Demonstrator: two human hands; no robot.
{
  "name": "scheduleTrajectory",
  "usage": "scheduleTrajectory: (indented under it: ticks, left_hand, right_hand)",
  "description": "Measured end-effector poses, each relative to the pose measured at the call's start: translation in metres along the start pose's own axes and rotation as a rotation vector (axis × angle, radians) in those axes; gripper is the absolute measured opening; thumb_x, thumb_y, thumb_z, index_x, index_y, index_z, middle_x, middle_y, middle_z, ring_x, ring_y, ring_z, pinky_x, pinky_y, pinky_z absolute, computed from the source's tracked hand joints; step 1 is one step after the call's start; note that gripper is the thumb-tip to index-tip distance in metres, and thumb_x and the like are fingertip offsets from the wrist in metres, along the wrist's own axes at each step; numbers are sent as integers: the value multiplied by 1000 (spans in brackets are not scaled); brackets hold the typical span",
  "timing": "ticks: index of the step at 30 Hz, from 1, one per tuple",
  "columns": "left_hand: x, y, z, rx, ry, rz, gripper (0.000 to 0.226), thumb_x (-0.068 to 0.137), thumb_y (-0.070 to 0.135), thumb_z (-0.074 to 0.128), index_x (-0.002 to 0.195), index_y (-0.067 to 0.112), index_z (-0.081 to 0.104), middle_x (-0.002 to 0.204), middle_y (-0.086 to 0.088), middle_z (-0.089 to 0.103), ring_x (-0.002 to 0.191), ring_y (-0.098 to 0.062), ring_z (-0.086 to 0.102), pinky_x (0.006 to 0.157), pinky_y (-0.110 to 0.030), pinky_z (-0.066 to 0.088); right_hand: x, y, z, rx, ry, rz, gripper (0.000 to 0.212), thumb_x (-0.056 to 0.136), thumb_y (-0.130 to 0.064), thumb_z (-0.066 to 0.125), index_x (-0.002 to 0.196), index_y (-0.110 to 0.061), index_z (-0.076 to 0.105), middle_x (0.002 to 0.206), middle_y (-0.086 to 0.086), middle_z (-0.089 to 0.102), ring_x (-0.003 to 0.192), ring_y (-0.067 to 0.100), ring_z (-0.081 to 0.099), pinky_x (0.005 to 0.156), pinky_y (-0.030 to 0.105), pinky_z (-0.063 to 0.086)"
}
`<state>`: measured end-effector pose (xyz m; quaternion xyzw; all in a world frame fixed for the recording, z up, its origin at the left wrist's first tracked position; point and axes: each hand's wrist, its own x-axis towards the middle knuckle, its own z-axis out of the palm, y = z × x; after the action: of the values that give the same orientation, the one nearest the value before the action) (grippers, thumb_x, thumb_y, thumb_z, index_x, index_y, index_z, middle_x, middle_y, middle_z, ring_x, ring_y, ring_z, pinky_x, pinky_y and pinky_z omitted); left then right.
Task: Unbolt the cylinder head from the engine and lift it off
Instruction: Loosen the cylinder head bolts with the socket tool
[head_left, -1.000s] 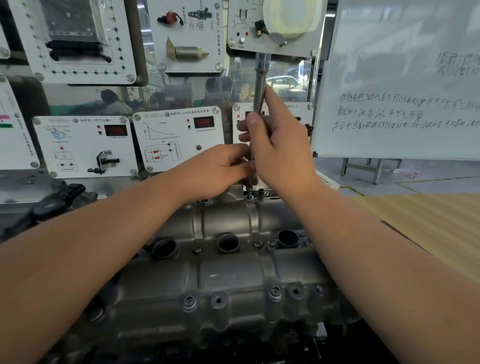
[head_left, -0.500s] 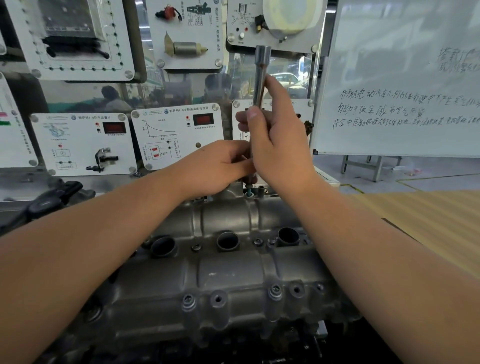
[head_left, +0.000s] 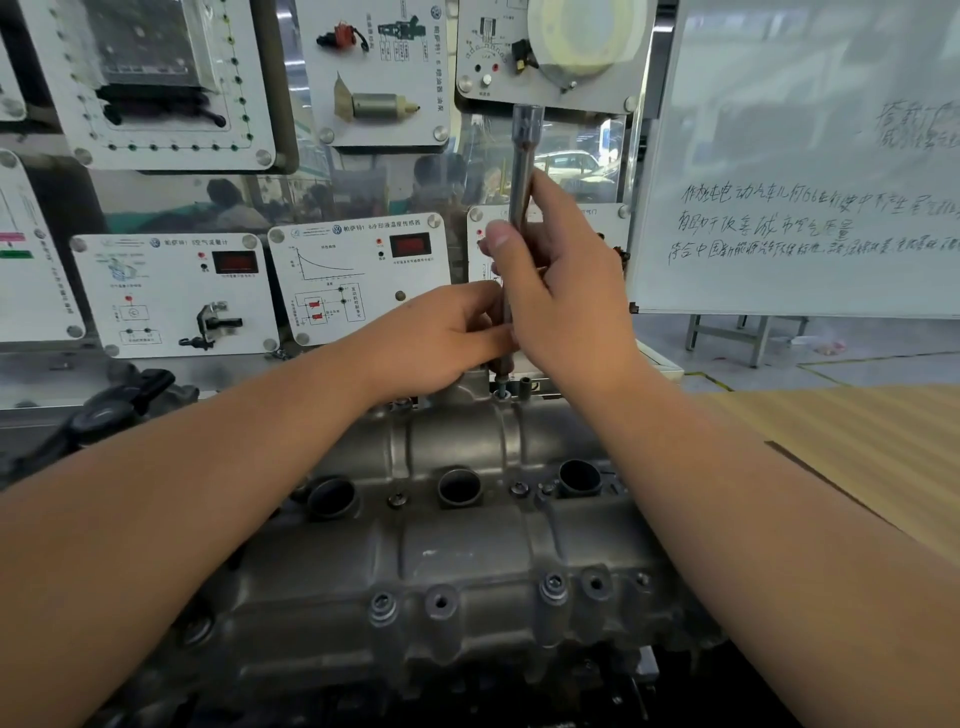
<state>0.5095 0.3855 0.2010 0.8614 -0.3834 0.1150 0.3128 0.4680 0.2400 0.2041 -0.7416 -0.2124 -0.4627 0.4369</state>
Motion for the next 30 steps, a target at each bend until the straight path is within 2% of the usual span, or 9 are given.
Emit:
scheduleTrajectory:
  ticks: [5,8,11,15,19,21,24,27,30]
  left_hand:
    - [-1,-2,2,-36,-4,-18,27,100,43,58,114,21,64,81,12,72,57,-2,56,57,-25,47]
    - [-3,-3,2,-113,-17,-14,21,104,38,53,119,26,62,82,19,72,58,-6,58,56,-22,48]
    - [-2,-1,1,-38,-7,23,17,103,37,55,112,27,64,79,26,70,63,2,62,58,-14,43]
    - [-1,0,1,14,-3,29,2,100,43,59,98,44,59,86,21,71,73,-1,66,62,-16,49]
    - [-2,0,2,-51,-1,5,17,103,39,54,110,28,65,83,18,72,67,-3,65,61,-20,51]
    - [-3,0,1,-49,-15,-12,21,104,39,53,115,25,65,90,15,74,74,-17,68,71,-39,55]
    - [-1,0,0,-9,-14,4,18,102,40,57,107,27,67,82,22,72,70,-15,67,71,-41,54]
    - [0,-1,0,7,-7,14,7,98,42,62,97,35,64,75,25,70,63,-3,63,59,-21,51]
    - [0,0,2,-3,8,11,17,98,43,62,104,27,66,78,21,71,60,-2,61,61,-26,50]
  right_hand:
    - [0,2,-2,-37,41,-45,24,101,-26,54,93,-4,60,71,3,63,69,18,60,66,41,49]
    - [1,0,-2,-30,-5,8,32,103,-28,45,125,-10,60,85,-9,72,80,6,68,72,31,55]
    - [0,1,-1,20,-16,28,52,105,-26,46,155,-17,35,93,-13,72,73,2,67,68,20,54]
    - [0,-1,2,-3,29,-66,36,101,-24,57,135,-13,58,81,-13,67,75,3,62,67,15,47]
    - [0,0,2,27,33,-34,22,103,-22,50,109,-7,64,81,3,70,73,14,64,69,35,52]
    - [0,0,2,37,25,3,26,104,-23,46,122,-12,61,83,-7,71,76,11,66,72,33,54]
    - [0,-1,3,35,40,4,49,105,-24,47,152,-17,39,83,-18,70,77,6,67,68,20,52]
    - [-1,0,3,40,44,-31,49,102,-29,55,148,-16,45,82,-9,71,74,5,66,67,20,52]
    - [1,0,2,15,94,-70,25,101,-22,57,122,-10,63,75,-15,61,71,1,60,66,17,48]
